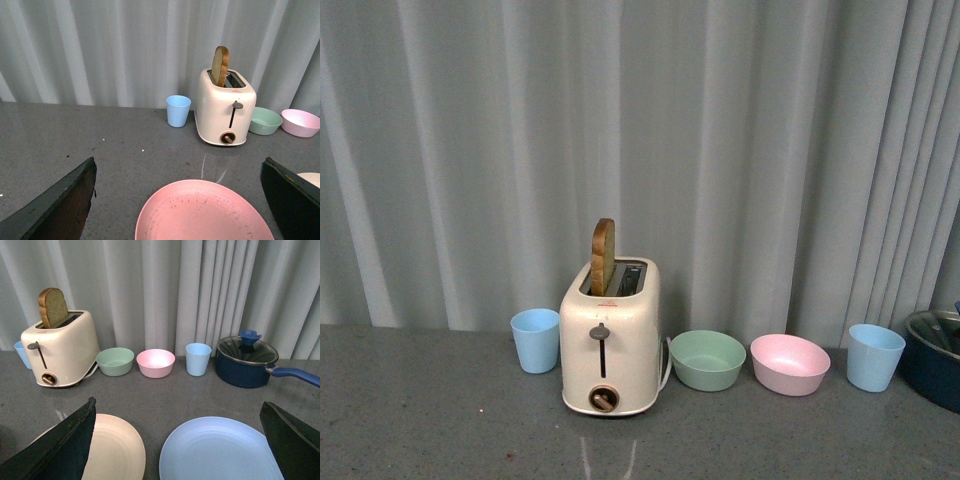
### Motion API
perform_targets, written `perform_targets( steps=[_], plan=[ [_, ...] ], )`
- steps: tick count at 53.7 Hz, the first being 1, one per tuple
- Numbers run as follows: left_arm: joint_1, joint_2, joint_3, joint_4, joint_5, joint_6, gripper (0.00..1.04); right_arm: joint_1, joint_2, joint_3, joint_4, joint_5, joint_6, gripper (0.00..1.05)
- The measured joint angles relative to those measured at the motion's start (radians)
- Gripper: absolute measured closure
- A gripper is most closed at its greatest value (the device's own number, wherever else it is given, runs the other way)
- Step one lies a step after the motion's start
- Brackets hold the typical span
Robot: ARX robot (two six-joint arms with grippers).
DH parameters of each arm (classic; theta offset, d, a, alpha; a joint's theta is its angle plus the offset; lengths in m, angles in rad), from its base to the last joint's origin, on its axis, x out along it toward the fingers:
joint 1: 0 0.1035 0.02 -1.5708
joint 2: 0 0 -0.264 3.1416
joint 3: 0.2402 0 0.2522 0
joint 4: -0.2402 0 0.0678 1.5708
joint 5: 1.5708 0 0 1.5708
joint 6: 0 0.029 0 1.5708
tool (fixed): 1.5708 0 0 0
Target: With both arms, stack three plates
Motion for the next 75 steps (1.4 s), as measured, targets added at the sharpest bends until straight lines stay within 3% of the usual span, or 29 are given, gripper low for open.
perform_targets(
  steps=[12,16,20,29,45,56,75],
  plan=[
    [0.005,0.013,0.005,-0.016,0.010,-0.003,0.07,0.000,0.000,0.000,0.000,0.000,0.000,0.07],
    [0.047,0.183,0.130,-0.317,0.172,-0.023,0.07,0.000,0.000,0.000,0.000,0.000,0.000,0.07],
    [0.050,0.388,0.241,-0.477,0.214,-0.027,0.07,0.001,0.000,0.000,0.000,0.000,0.000,0.07],
    [0.061,0.944,0.497,-0.222,0.236,0.109,0.07,0.001,0.000,0.000,0.000,0.000,0.000,0.07],
    [0.179,1.601,0.858,-0.346,0.190,0.360,0.07,0.001,0.000,0.000,0.000,0.000,0.000,0.07],
    [0.230,1.712,0.934,-0.387,0.148,0.426,0.07,0.001,0.000,0.000,0.000,0.000,0.000,0.07],
    [0.246,1.811,0.899,-0.365,0.180,0.416,0.07,0.001,0.000,0.000,0.000,0.000,0.000,0.07]
  ],
)
